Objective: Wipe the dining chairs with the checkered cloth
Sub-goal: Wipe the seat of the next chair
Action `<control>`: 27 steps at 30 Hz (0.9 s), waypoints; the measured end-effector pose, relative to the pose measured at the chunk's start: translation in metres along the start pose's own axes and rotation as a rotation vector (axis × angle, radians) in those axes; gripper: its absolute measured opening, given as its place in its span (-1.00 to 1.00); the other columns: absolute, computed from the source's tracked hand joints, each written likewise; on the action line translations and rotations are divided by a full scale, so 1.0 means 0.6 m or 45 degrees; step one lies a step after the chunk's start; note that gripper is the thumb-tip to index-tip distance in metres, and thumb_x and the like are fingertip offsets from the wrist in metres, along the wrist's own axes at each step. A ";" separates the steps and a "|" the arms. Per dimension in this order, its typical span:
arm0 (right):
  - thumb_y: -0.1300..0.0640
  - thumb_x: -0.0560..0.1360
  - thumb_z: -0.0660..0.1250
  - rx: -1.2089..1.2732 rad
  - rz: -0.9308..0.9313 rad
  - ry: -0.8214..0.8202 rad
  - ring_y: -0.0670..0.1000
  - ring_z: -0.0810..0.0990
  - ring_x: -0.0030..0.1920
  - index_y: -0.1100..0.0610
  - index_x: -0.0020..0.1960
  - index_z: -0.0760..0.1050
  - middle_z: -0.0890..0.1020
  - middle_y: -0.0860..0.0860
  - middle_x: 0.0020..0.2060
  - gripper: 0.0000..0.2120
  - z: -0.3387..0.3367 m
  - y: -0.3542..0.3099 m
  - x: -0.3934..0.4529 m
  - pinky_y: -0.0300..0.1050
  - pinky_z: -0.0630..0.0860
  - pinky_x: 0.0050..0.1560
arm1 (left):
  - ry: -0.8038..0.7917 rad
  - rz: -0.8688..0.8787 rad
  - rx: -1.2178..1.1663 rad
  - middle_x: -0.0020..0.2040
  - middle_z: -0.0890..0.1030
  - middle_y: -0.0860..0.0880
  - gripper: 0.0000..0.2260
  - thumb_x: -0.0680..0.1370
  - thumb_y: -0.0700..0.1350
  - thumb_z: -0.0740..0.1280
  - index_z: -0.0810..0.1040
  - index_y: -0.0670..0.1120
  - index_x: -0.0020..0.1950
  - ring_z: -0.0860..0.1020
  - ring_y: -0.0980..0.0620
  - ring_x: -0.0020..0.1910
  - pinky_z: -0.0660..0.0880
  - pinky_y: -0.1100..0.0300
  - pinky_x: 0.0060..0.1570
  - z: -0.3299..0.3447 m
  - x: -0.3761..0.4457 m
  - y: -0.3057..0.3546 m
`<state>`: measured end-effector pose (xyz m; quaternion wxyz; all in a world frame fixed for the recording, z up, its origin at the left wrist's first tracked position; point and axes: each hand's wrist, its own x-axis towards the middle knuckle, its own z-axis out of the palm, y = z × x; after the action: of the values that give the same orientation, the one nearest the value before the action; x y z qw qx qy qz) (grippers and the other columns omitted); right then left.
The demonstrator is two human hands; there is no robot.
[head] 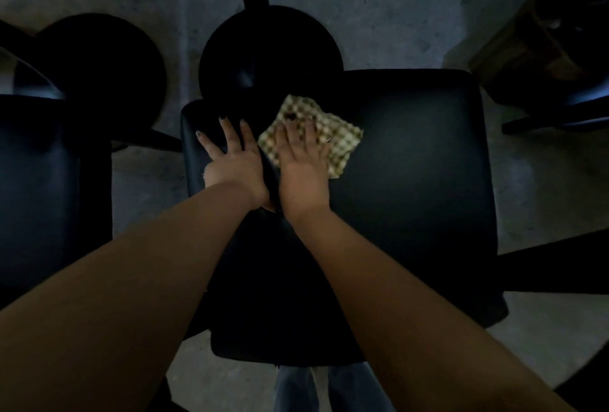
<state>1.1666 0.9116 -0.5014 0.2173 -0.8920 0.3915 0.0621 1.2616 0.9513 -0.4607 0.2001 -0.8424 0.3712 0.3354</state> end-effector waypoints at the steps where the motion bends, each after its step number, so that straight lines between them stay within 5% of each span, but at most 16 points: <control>1: 0.21 0.55 0.20 0.003 -0.051 -0.029 0.16 -0.19 0.53 0.14 0.56 -0.08 -0.04 0.05 0.56 -0.31 0.005 -0.001 -0.007 0.29 -0.14 0.46 | 0.006 -0.001 -0.007 0.54 -0.36 -0.17 0.27 0.28 0.14 0.59 -0.38 -0.09 0.54 -0.28 -0.42 0.48 0.42 -0.21 0.22 0.001 0.001 0.000; 3: 0.18 0.54 0.26 -0.032 -0.181 -0.082 0.14 -0.22 0.53 0.13 0.56 -0.09 -0.06 0.03 0.56 -0.26 0.009 0.010 -0.022 0.25 -0.17 0.48 | -0.003 0.005 -0.008 0.54 -0.36 -0.16 0.30 0.25 0.16 0.60 -0.38 -0.09 0.54 -0.28 -0.41 0.48 0.41 -0.23 0.22 0.002 0.002 -0.002; 8: 0.45 0.42 0.16 -0.089 -0.364 -0.107 0.15 -0.12 0.54 0.11 0.54 0.08 0.05 0.06 0.54 -0.26 -0.030 0.122 -0.061 0.17 -0.10 0.46 | -0.024 0.008 0.034 0.54 -0.36 -0.18 0.39 0.13 0.28 0.58 -0.39 -0.11 0.53 -0.27 -0.44 0.47 0.39 -0.27 0.22 -0.001 -0.001 -0.002; 12: 0.54 0.27 0.22 -0.066 0.051 0.097 0.30 0.03 0.50 0.23 0.47 0.23 0.20 0.22 0.48 -0.22 -0.079 0.255 -0.103 0.14 0.04 0.48 | -0.024 0.011 0.041 0.53 -0.37 -0.22 0.39 0.14 0.28 0.58 -0.40 -0.13 0.52 -0.27 -0.48 0.45 0.32 -0.28 0.29 -0.001 0.002 0.000; 16: 0.54 0.29 0.20 0.041 0.518 0.245 0.31 0.00 0.50 0.30 0.49 0.17 0.15 0.25 0.49 -0.23 -0.098 0.327 -0.136 0.06 -0.06 0.51 | -0.044 0.010 0.062 0.51 -0.39 -0.26 0.39 0.15 0.29 0.57 -0.41 -0.15 0.51 -0.28 -0.49 0.44 0.23 -0.31 0.34 -0.001 0.004 0.003; 19: 0.44 0.39 0.21 0.096 0.772 0.307 0.24 -0.04 0.52 0.24 0.53 0.08 0.08 0.20 0.52 -0.26 -0.087 0.311 -0.118 0.00 -0.12 0.49 | -0.089 0.040 0.109 0.50 -0.38 -0.30 0.39 0.16 0.33 0.54 -0.42 -0.21 0.50 -0.30 -0.48 0.44 0.13 -0.38 0.35 -0.003 0.008 0.004; 22: 0.34 0.45 0.24 0.140 1.023 0.284 0.20 -0.09 0.53 0.17 0.56 -0.03 0.00 0.13 0.55 -0.24 -0.073 0.253 -0.083 0.13 -0.03 0.47 | -0.128 0.041 0.163 0.48 -0.38 -0.37 0.39 0.18 0.37 0.50 -0.45 -0.24 0.47 -0.29 -0.53 0.42 0.00 -0.39 0.39 -0.006 0.007 0.002; 27: 0.33 0.46 0.20 0.048 0.778 0.224 0.18 -0.13 0.53 0.12 0.56 -0.11 -0.02 0.06 0.55 -0.23 -0.019 0.116 -0.084 0.18 -0.04 0.47 | -0.183 0.122 0.287 0.48 -0.38 -0.37 0.41 0.18 0.32 0.54 -0.46 -0.31 0.44 -0.31 -0.44 0.45 -0.08 -0.42 0.39 -0.022 -0.007 -0.005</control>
<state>1.0807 0.8989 -0.5004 0.1704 -0.7308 0.6597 0.0400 1.2674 0.9476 -0.4485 0.3035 -0.7697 0.4310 0.3602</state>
